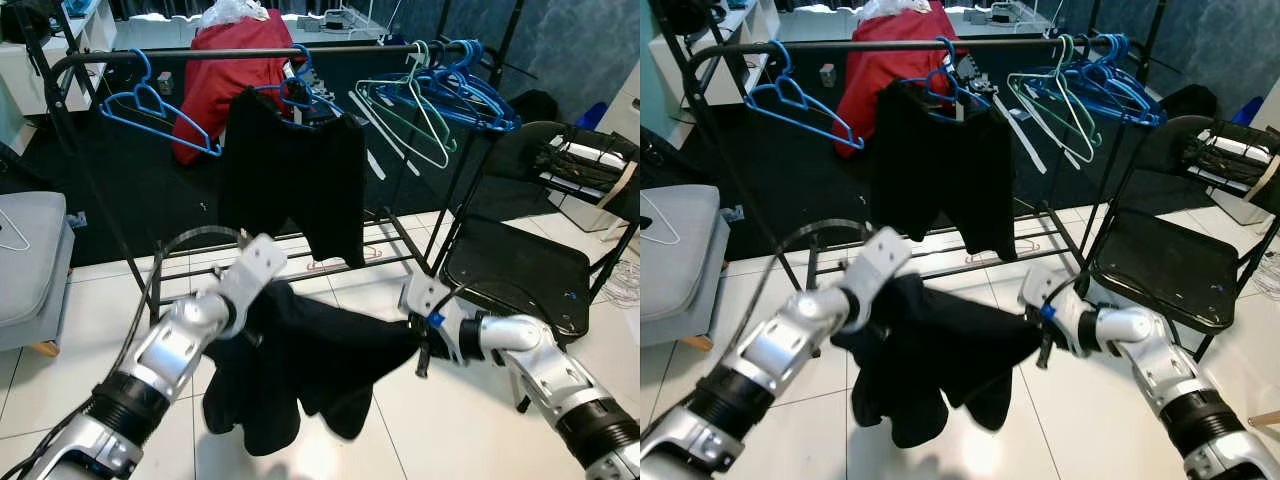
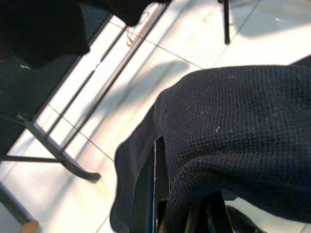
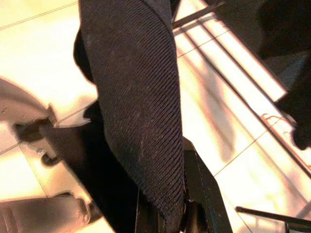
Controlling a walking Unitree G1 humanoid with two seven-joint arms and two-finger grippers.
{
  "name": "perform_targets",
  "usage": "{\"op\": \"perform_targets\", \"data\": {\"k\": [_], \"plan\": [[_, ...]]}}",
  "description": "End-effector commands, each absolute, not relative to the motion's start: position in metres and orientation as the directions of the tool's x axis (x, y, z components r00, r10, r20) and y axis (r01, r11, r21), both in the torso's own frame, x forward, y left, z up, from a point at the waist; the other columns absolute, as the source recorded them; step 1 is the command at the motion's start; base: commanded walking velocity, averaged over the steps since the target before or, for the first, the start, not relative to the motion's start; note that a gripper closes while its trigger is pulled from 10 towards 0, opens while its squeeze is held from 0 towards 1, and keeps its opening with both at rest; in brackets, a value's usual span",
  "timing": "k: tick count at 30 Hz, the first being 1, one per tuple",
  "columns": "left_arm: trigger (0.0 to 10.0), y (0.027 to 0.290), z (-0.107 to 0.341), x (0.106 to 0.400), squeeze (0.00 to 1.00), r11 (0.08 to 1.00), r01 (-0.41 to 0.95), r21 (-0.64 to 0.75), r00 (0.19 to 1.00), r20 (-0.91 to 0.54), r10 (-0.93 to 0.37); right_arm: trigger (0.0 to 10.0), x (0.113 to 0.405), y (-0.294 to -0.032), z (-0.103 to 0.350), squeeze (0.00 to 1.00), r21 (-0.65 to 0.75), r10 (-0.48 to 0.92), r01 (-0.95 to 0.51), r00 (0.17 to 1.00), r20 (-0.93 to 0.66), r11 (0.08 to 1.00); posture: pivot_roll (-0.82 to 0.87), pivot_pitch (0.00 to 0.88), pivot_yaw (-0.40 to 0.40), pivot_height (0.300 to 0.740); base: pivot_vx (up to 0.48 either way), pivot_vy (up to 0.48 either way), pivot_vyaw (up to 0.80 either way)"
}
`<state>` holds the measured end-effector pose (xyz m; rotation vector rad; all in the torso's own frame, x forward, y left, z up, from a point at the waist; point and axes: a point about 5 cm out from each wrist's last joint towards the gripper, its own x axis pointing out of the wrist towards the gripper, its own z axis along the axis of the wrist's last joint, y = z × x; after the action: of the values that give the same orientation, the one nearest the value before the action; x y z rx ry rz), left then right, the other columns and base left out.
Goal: Hang hanger
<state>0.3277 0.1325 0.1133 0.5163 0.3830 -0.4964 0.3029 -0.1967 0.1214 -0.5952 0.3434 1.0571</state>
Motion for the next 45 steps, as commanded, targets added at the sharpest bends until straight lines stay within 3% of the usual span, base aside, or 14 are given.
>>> {"op": "perform_targets", "data": {"k": [1, 4, 6, 12, 14, 15, 21, 22, 24, 25, 36, 37, 41, 45], "plan": [[10.0, 0.150, 0.098, 0.324, 0.00, 0.805, 0.497, 0.324, 0.809, -0.508, -0.295, 0.0, 0.298, -0.210, 0.113, 0.00, -0.326, 0.652, -0.895, 0.445, -0.614, 0.304, -0.11, 0.081, -0.024, 0.740, 0.000, 0.000, 0.00], [10.0, 0.150, 0.098, 0.324, 0.00, 0.805, 0.497, 0.324, 0.809, -0.508, -0.295, 0.0, 0.298, -0.210, 0.113, 0.00, -0.326, 0.652, -0.895, 0.445, -0.614, 0.304, -0.11, 0.081, -0.024, 0.740, 0.000, 0.000, 0.00], [10.0, 0.151, 0.087, 0.317, 0.00, 0.820, 0.509, 0.262, 0.786, -0.530, -0.318, 0.0, 0.301, -0.227, 0.104, 0.00, -0.456, 0.536, -0.861, 0.500, -0.681, 0.224, -0.11, 0.086, -0.031, 0.740, 0.000, 0.000, 0.00], [10.0, 0.151, 0.085, 0.316, 0.00, 0.821, 0.510, 0.256, 0.784, -0.532, -0.321, 0.0, 0.304, -0.234, 0.101, 0.00, -0.503, 0.488, -0.839, 0.533, -0.691, 0.205, -0.11, 0.086, -0.031, 0.740, 0.000, 0.000, 0.00], [10.0, 0.147, 0.095, 0.317, 0.00, 0.871, 0.478, 0.111, 0.801, -0.461, -0.381, 0.0, 0.322, -0.247, 0.121, 0.00, -0.686, 0.384, -0.655, 0.750, -0.539, 0.316, -0.12, 0.091, -0.038, 0.740, 0.000, 0.000, 0.00], [10.0, 0.144, 0.102, 0.316, 0.00, 0.879, 0.475, 0.041, 0.812, -0.406, -0.419, 0.0, 0.334, -0.244, 0.147, 0.00, -0.794, 0.368, -0.458, 0.873, -0.319, 0.399, -0.12, 0.093, -0.038, 0.740, 0.000, 0.000, 0.00], [10.0, 0.142, 0.101, 0.315, 0.00, 0.872, 0.487, 0.046, 0.811, -0.395, -0.432, 0.0, 0.338, -0.238, 0.162, 0.00, -0.825, 0.392, -0.379, 0.895, -0.212, 0.420, -0.12, 0.093, -0.038, 0.740, 0.000, 0.000, 0.00], [10.0, 0.142, 0.099, 0.314, 0.16, 0.862, 0.502, 0.072, 0.806, -0.400, -0.436, 0.0, 0.340, -0.236, 0.170, 0.00, -0.841, 0.398, -0.336, 0.903, -0.161, 0.423, -0.12, 0.094, -0.037, 0.740, 0.000, 0.000, 0.00], [10.0, 0.142, 0.099, 0.314, 0.16, 0.862, 0.502, 0.072, 0.806, -0.400, -0.436, 0.0, 0.340, -0.236, 0.170, 0.00, -0.841, 0.398, -0.336, 0.903, -0.161, 0.423, -0.12, 0.094, -0.037, 0.740, 0.000, 0.000, 0.00], [10.0, 0.142, 0.097, 0.313, 1.00, 0.858, 0.508, 0.078, 0.804, -0.401, -0.439, 0.0, 0.342, -0.234, 0.179, 0.00, -0.855, 0.404, -0.292, 0.909, -0.108, 0.429, -0.12, 0.095, -0.041, 0.740, 0.000, 0.000, 0.00], [10.0, 0.140, 0.104, 0.312, 0.98, 0.838, 0.533, 0.117, 0.809, -0.360, -0.464, 0.0, 0.350, -0.220, 0.202, 0.00, -0.850, 0.483, -0.198, 0.872, 0.074, 0.488, -0.12, 0.094, -0.048, 0.740, 0.000, 0.000, 0.00], [10.0, 0.138, 0.106, 0.311, 0.00, 0.833, 0.543, 0.106, 0.806, -0.345, -0.481, 0.0, 0.349, -0.217, 0.206, 0.00, -0.851, 0.512, -0.199, 0.854, 0.092, 0.486, -0.12, 0.094, -0.048, 0.740, 0.000, 0.000, 0.00], [10.0, 0.134, 0.108, 0.310, 0.00, 0.822, 0.563, 0.087, 0.796, -0.323, -0.511, 0.0, 0.348, -0.214, 0.209, 0.00, -0.851, 0.545, -0.211, 0.833, 0.101, 0.480, -0.12, 0.094, -0.048, 0.740, 0.000, 0.000, 0.00], [10.0, 0.127, 0.114, 0.311, 0.00, 0.826, 0.556, 0.092, 0.808, -0.295, -0.511, 0.0, 0.353, -0.212, 0.204, 0.00, -0.793, 0.574, -0.352, 0.819, -0.004, 0.497, -0.13, 0.092, -0.057, 0.740, 0.000, 0.000, 0.00]]}}
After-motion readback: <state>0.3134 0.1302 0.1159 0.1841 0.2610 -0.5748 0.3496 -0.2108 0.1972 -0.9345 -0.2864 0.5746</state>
